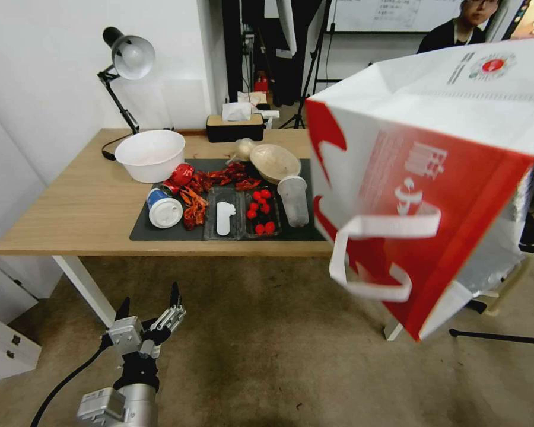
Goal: Pick up the food delivery bag from the floor and place it on the table.
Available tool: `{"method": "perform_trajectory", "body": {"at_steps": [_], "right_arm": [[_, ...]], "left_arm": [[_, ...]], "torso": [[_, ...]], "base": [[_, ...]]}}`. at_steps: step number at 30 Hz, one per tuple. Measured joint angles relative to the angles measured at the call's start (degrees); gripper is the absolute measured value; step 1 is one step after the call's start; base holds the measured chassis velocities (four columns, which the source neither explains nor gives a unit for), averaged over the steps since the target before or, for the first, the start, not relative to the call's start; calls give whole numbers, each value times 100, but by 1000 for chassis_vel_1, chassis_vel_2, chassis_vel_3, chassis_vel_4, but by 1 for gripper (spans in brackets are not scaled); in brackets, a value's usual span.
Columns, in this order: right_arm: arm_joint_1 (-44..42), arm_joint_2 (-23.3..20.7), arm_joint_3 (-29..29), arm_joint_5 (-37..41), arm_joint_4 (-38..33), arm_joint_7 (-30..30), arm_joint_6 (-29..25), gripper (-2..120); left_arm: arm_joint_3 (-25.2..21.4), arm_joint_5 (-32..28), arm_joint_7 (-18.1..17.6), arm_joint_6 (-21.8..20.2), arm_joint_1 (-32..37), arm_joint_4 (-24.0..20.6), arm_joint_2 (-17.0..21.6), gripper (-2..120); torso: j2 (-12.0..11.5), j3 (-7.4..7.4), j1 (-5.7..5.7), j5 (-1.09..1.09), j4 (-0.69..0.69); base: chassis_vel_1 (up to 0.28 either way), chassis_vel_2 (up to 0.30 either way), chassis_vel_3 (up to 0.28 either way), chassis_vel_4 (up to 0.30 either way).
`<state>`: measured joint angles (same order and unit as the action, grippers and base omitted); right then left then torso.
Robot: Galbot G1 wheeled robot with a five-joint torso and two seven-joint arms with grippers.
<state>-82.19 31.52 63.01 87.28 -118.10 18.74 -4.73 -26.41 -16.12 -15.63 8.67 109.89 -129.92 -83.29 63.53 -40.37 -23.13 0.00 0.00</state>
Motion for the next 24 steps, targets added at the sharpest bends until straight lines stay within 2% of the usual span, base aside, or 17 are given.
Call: {"method": "perform_trajectory", "body": {"at_steps": [1, 4, 5, 8, 9, 12, 24], "right_arm": [[0, 0, 0, 0, 0, 0, 0, 0], [93, -37, -107, -139, -12, -681, -35, 0], [93, -37, -107, -139, -12, -681, -35, 0], [337, -116, -307, -210, -14, -1717, -42, 0], [337, -116, -307, -210, -14, -1717, -42, 0], [703, -215, -589, -272, 138, -2206, 75, 0], [1357, -408, -1187, -234, 758, -2566, 569, 0]], "left_arm": [[0, 0, 0, 0, 0, 0, 0, 100], [2, 5, -1, 10, 25, 2, -4, 100], [2, 5, -1, 10, 25, 2, -4, 100], [-21, 8, -4, 24, 35, 14, 22, 100], [-21, 8, -4, 24, 35, 14, 22, 100], [-38, 1, -13, 32, 39, 22, 32, 100], [49, 68, -90, 18, 37, 75, -71, 100]], "torso": [[0, 0, 0, 0, 0], [-1, 1, 0, 0, 0], [-1, 1, 0, 0, 0], [-2, 1, 1, 0, 0], [-2, 1, 1, 0, 0], [-2, 1, 1, 0, 0], [-4, 2, 2, 0, 0]], "base": [[0, 0, 0, 0], [0, 0, 0, 0], [0, 0, 0, 0], [0, 0, 0, 0], [0, 0, 0, 0], [0, 0, 0, 0], [0, 0, 0, 0]]}}
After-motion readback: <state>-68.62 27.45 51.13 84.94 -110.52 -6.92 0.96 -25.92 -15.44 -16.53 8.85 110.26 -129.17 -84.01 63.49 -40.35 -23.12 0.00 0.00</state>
